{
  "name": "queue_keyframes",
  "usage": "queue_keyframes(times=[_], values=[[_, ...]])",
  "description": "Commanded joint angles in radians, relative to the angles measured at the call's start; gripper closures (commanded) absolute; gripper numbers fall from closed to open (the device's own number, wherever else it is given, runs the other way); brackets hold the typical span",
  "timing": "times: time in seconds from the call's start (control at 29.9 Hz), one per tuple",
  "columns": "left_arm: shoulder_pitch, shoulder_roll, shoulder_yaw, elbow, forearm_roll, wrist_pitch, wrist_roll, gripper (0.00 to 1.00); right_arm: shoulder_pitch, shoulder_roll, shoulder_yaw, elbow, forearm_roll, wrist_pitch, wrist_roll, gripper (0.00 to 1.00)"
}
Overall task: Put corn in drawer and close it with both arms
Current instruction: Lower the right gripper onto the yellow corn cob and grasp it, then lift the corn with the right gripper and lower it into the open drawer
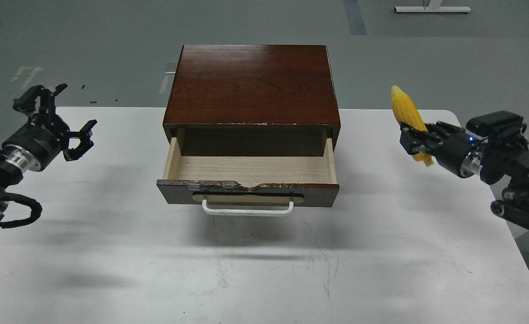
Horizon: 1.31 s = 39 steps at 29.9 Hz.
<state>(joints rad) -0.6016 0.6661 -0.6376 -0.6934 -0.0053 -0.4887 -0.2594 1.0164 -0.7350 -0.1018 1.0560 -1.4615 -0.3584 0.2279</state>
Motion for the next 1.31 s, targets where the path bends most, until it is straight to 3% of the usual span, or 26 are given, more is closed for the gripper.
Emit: queue_keyframes(times=[0.0,0.1,0.2,0.5,0.64,0.9,0.97,1.0,1.04,1.07,1.1,1.17,1.27], values=[[-0.001,0.003,0.001,0.0,0.001,0.0,0.0,0.02,0.16,-0.006,-0.002,0.009,-0.164,-0.045,0.163,1.0],[-0.003,0.007,0.001,0.0,0.001,0.0,0.0,0.02,0.265,0.008,-0.001,0.002,-0.329,-0.05,0.211,1.0],[-0.003,0.035,0.001,0.0,0.001,0.0,0.0,0.02,0.356,0.118,-0.006,0.002,-0.422,-0.033,0.258,1.0],[0.003,0.043,0.001,0.0,0.001,0.0,-0.001,0.02,0.516,0.36,-0.2,0.009,-0.422,0.048,0.261,1.0],[0.01,0.049,-0.001,0.0,0.001,0.0,-0.001,0.02,0.536,0.385,-0.2,0.018,-0.413,0.159,0.261,1.0],[0.017,0.049,-0.001,0.0,-0.001,0.0,-0.001,0.02,0.53,0.457,-0.2,0.027,-0.41,0.179,0.261,1.0],[0.025,0.052,-0.001,0.0,-0.001,0.0,-0.001,0.02,0.527,0.462,-0.2,0.041,-0.393,0.179,0.261,0.74],[0.026,0.052,-0.002,0.0,-0.001,0.0,-0.001,0.02,0.527,0.462,-0.2,0.047,-0.389,0.179,0.261,0.66],[0.026,0.053,-0.001,0.0,-0.001,0.0,-0.001,0.02,0.527,0.457,-0.202,0.061,-0.385,0.179,0.261,0.52],[0.029,0.055,-0.001,0.002,-0.001,0.0,-0.001,0.02,0.525,0.453,-0.202,0.07,-0.384,0.179,0.261,0.32],[0.031,0.055,-0.001,0.002,-0.001,0.0,-0.001,0.02,0.525,0.451,-0.202,0.071,-0.384,0.179,0.261,0.22],[0.031,0.053,-0.002,0.0,-0.001,0.0,-0.001,0.02,0.528,0.445,-0.206,0.087,-0.384,0.182,0.261,0.09],[0.033,0.052,-0.001,0.0,-0.001,0.0,0.0,0.02,0.53,0.419,-0.203,0.111,-0.381,0.182,0.261,0.04]])
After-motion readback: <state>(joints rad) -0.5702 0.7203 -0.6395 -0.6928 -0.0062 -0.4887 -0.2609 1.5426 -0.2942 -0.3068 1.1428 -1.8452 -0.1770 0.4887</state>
